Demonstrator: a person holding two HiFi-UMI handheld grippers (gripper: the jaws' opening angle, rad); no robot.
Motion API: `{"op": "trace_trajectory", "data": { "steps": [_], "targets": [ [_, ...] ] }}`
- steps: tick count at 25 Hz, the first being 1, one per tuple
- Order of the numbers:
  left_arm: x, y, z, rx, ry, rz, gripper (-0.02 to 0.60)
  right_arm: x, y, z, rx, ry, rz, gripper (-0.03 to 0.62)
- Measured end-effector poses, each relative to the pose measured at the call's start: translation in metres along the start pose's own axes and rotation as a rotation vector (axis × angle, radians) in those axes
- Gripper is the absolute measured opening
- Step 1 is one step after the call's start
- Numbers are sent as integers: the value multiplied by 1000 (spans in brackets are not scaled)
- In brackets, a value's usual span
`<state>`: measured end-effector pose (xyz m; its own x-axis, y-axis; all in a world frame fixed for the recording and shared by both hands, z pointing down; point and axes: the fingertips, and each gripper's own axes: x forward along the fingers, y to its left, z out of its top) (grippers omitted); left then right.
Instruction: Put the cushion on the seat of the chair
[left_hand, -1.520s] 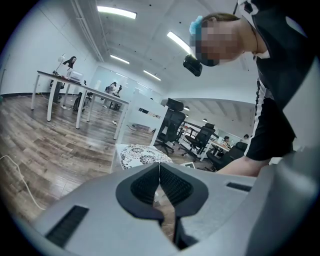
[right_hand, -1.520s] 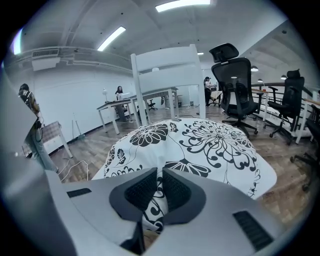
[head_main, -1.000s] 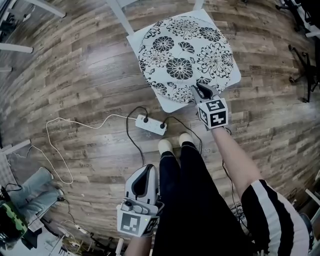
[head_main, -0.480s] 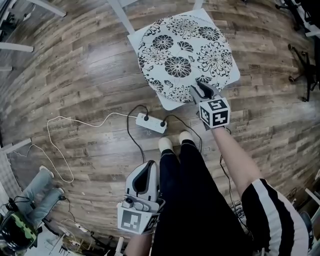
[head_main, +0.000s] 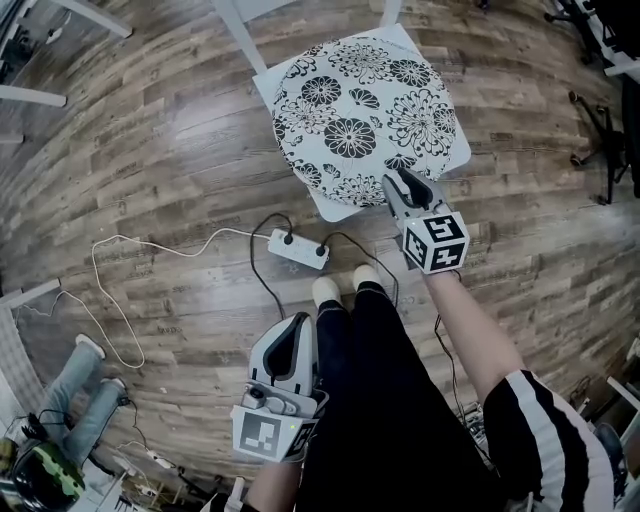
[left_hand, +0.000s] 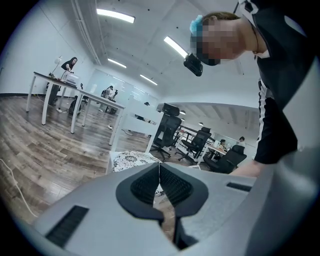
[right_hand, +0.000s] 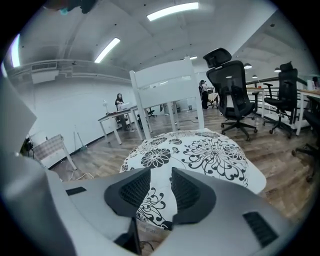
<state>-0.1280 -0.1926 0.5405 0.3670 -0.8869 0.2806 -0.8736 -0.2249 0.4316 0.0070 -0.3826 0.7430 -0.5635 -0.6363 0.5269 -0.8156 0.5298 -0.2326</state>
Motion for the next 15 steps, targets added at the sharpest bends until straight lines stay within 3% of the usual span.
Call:
{"op": "trace_trajectory", "data": {
  "steps": [10, 15],
  "targets": [
    [5, -12, 24, 47, -8, -10, 6, -68, 39, 64, -124, -153, 1, 121],
    [5, -23, 35, 75, -40, -59, 6, -95, 58, 101, -95, -222, 40, 120]
  ]
}}
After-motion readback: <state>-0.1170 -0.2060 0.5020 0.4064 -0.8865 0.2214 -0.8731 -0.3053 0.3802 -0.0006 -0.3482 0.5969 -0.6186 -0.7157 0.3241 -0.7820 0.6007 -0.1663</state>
